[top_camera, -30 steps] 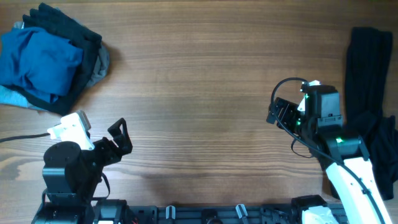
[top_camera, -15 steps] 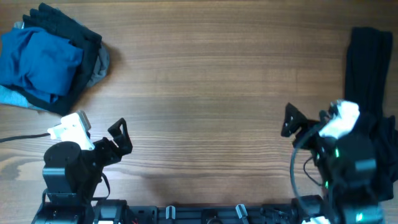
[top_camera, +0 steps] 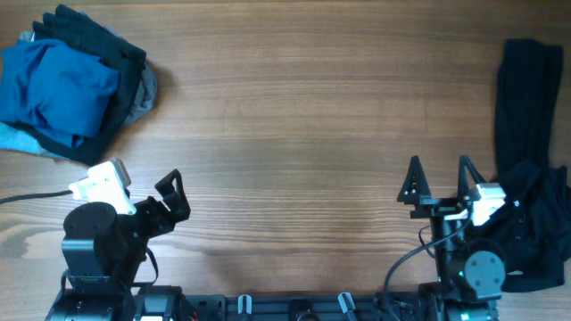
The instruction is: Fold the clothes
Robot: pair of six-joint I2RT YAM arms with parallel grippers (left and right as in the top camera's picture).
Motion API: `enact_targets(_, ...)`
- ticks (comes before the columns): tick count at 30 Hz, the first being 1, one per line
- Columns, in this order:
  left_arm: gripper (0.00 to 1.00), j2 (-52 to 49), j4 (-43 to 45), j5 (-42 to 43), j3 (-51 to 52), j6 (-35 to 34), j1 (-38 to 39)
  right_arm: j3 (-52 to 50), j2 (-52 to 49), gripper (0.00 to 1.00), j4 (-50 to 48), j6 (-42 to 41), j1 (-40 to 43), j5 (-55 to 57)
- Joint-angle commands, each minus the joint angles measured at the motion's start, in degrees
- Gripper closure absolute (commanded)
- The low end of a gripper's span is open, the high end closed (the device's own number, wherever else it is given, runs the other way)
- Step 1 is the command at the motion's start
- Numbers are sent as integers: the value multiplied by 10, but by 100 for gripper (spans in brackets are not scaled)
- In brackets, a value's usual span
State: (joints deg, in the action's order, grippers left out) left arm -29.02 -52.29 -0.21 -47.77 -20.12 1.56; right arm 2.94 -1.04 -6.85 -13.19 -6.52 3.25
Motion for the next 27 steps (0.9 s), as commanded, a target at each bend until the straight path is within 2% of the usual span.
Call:
enact_targets(1, 0, 2, 2, -9, 3, -5, 2, -26, 9, 0, 26, 60, 4, 0)
enact_targets(3, 0, 2, 2, -9, 3, -5, 2, -26, 9, 0, 65, 58, 4, -4)
enact_targets(27, 0, 2, 2, -9, 3, -5, 2, -26, 6, 0, 63, 53, 4, -13)
